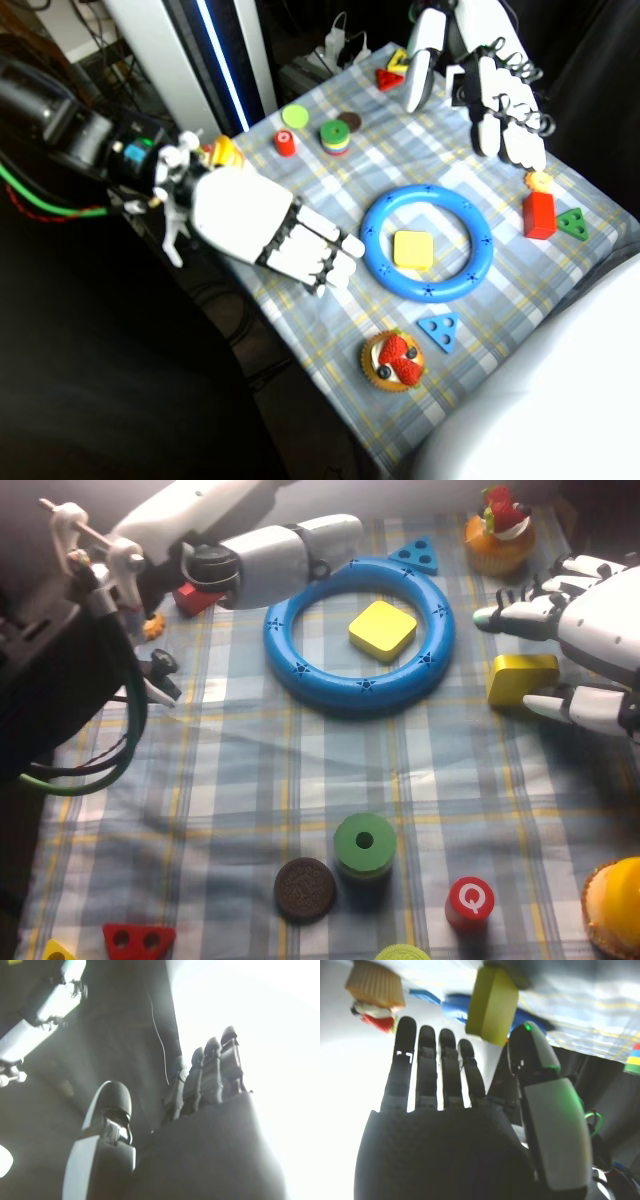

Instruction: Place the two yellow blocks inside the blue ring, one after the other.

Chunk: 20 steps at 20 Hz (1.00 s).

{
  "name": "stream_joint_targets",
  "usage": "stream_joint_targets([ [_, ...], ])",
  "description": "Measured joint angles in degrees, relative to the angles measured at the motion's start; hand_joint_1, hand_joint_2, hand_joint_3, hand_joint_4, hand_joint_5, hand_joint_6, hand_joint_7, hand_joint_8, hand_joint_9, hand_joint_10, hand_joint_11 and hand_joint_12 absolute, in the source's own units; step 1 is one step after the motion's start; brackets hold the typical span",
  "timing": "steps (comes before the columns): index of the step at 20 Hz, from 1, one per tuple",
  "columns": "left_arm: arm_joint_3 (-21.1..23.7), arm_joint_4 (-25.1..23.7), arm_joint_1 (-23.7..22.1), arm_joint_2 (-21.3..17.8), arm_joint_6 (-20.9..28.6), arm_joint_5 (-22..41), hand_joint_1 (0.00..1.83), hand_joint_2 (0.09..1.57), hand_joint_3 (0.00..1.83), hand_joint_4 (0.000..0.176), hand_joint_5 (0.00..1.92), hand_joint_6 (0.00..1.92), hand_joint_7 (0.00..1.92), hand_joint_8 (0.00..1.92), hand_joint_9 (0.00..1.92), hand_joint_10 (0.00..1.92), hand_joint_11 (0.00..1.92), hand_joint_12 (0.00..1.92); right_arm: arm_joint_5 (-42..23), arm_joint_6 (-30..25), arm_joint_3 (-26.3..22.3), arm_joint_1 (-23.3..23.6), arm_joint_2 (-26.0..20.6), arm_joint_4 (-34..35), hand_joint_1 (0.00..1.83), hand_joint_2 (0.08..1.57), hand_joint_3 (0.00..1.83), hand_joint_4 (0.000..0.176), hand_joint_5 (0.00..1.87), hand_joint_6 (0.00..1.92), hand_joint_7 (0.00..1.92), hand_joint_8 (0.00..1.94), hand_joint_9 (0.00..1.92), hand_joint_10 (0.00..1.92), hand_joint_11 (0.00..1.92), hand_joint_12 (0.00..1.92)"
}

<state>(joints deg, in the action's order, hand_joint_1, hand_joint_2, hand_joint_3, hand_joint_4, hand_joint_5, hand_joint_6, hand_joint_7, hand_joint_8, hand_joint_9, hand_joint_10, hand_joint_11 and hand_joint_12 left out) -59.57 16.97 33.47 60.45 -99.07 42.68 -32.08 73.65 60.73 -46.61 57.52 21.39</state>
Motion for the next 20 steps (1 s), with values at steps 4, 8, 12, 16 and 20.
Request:
stream_joint_targets([
  [4, 2.1, 0.1, 2.4, -2.3, 0.8, 3.7, 0.37, 1.39, 0.0, 0.053, 0.17, 0.0, 0.07, 0.01, 0.01, 0.0, 0.0, 0.2, 1.7, -1.4, 0.4, 1.6, 0.6, -0.1, 1.19, 1.28, 0.0, 0.0, 0.6, 1.3, 0.79, 1.57, 0.71, 1.65, 0.65, 1.92],
  [8, 3.9, 0.5, 7.1, -4.7, 5.7, 9.0, 0.43, 1.4, 0.0, 0.007, 0.19, 0.01, 0.1, 0.01, 0.03, 0.01, 0.0, 0.33, 0.9, -1.5, 0.5, 5.2, -0.1, -2.7, 1.18, 1.25, 0.0, 0.0, 0.65, 1.33, 0.82, 1.44, 0.7, 1.54, 0.58, 1.92],
  [12, 5.4, 1.9, 11.1, -5.8, 6.4, 13.1, 0.47, 1.41, 0.0, 0.023, 0.2, 0.0, 0.1, 0.0, 0.01, 0.0, 0.0, 0.06, 1.1, -1.8, 1.3, 9.3, 1.1, -5.8, 1.32, 1.27, 0.0, 0.0, 0.59, 1.38, 0.73, 1.4, 0.67, 1.68, 0.53, 1.86],
  [16, 5.4, 5.5, 14.0, -5.8, 6.8, 13.6, 0.5, 1.4, 0.0, 0.014, 0.2, 0.0, 0.09, 0.0, 0.05, 0.01, 0.01, 0.19, 4.8, -1.8, 6.8, 14.1, 7.1, -6.6, 1.31, 1.28, 0.0, 0.0, 0.61, 1.45, 0.71, 1.4, 0.59, 1.71, 0.4, 1.79],
  [20, 5.4, 6.4, 15.1, -5.1, 6.9, 13.9, 0.44, 1.41, 0.0, 0.023, 0.2, 0.0, 0.08, 0.0, 0.02, 0.0, 0.0, 0.11, 8.6, -1.8, 11.9, 16.5, 13.6, -7.5, 1.32, 1.27, 0.0, 0.0, 0.63, 1.42, 0.73, 1.4, 0.64, 1.62, 0.49, 1.66],
])
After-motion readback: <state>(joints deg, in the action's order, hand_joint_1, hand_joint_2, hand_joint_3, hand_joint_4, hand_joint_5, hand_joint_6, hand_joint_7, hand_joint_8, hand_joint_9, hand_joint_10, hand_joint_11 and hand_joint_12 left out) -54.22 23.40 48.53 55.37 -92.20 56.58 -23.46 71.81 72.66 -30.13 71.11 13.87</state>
